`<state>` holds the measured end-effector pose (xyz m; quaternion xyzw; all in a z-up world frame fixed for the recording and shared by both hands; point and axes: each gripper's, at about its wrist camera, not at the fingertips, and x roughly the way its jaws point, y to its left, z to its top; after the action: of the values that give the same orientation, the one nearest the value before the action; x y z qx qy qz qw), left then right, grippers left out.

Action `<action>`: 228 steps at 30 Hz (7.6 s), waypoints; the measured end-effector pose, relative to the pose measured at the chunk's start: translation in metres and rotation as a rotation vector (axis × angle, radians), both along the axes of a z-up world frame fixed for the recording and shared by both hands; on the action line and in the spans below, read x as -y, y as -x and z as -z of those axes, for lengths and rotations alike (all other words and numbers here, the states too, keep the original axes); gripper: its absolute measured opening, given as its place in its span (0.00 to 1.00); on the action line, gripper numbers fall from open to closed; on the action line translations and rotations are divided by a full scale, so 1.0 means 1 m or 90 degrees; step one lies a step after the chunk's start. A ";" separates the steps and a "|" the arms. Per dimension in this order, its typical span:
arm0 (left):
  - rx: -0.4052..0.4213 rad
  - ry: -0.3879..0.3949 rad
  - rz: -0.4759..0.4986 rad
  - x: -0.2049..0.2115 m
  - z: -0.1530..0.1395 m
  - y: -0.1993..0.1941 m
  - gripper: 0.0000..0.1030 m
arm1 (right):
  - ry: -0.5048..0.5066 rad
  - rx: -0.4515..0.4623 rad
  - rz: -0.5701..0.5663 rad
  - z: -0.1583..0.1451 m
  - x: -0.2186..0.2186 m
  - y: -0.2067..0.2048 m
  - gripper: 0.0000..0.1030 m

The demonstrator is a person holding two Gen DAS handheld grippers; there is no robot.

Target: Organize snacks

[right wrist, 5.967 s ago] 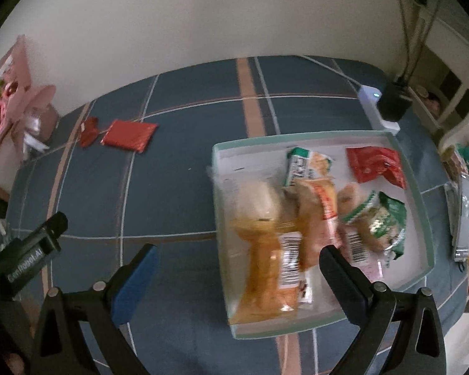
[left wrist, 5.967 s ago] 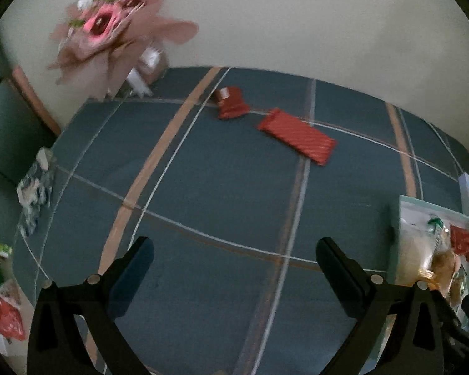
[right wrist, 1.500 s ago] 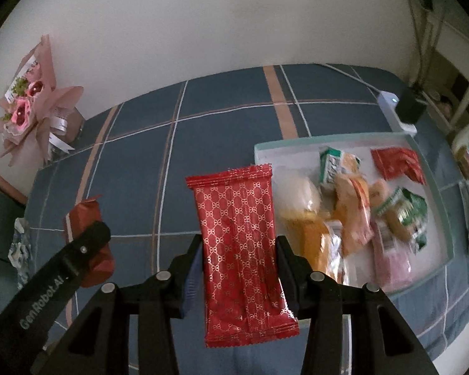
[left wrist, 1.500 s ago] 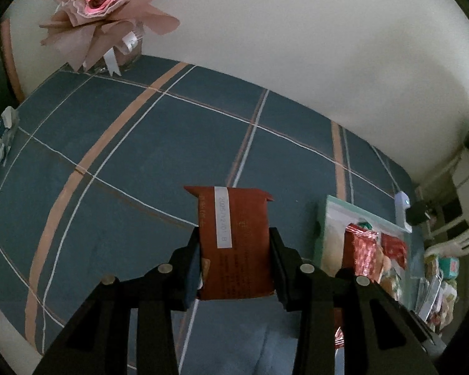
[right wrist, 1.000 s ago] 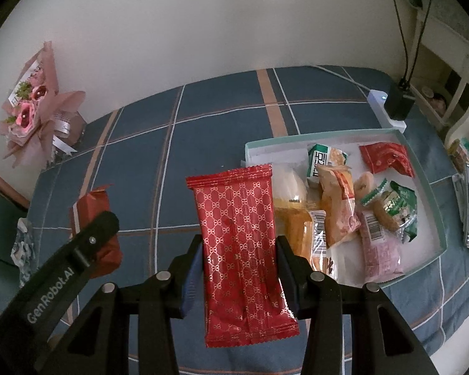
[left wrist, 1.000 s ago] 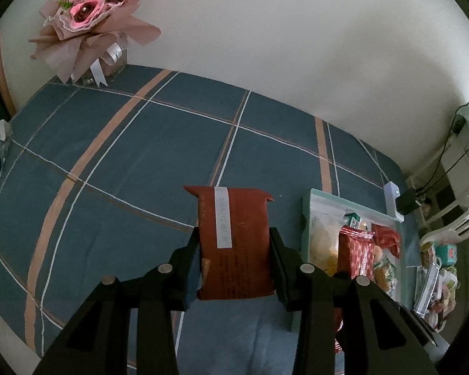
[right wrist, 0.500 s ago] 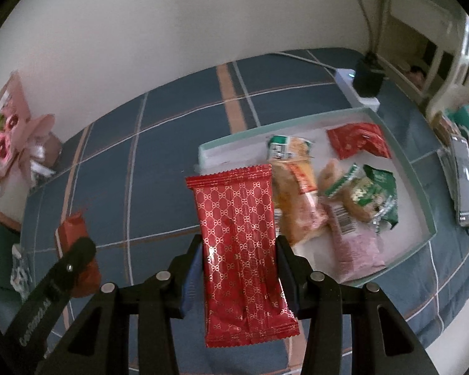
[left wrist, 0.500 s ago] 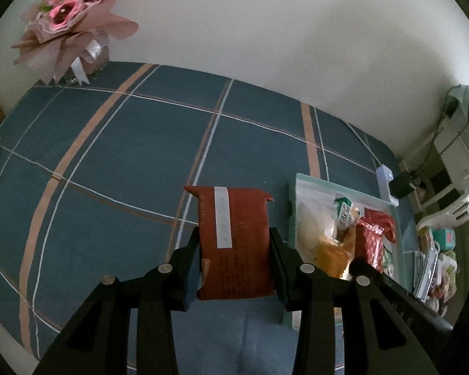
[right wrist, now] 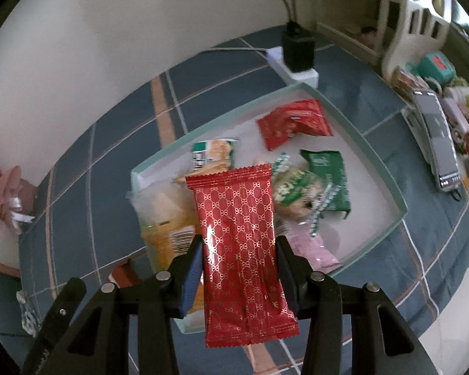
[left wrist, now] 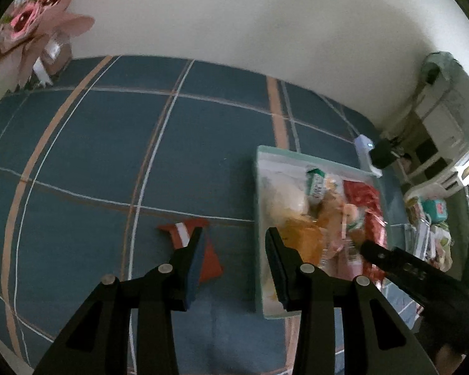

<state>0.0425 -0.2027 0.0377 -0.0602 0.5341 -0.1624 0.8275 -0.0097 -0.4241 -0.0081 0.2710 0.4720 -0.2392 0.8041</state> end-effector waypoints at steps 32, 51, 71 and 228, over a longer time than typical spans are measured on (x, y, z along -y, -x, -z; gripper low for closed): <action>-0.116 -0.152 -0.033 0.004 0.092 -0.034 0.53 | -0.016 -0.023 -0.044 0.013 -0.013 -0.014 0.46; -0.079 -0.047 -0.005 0.013 0.053 -0.031 0.39 | -0.035 -0.019 -0.029 0.016 -0.001 -0.010 0.46; 0.041 0.033 0.164 0.114 0.008 -0.019 0.40 | -0.066 0.077 0.062 0.007 0.084 0.006 0.47; 0.022 -0.199 -0.052 -0.062 0.002 0.049 0.98 | 0.135 0.027 -0.155 0.008 -0.065 0.047 1.00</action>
<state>-0.0063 -0.1411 0.0352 0.0504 0.5358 -0.0449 0.8417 -0.0563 -0.3589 -0.0160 0.1305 0.4562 -0.1821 0.8612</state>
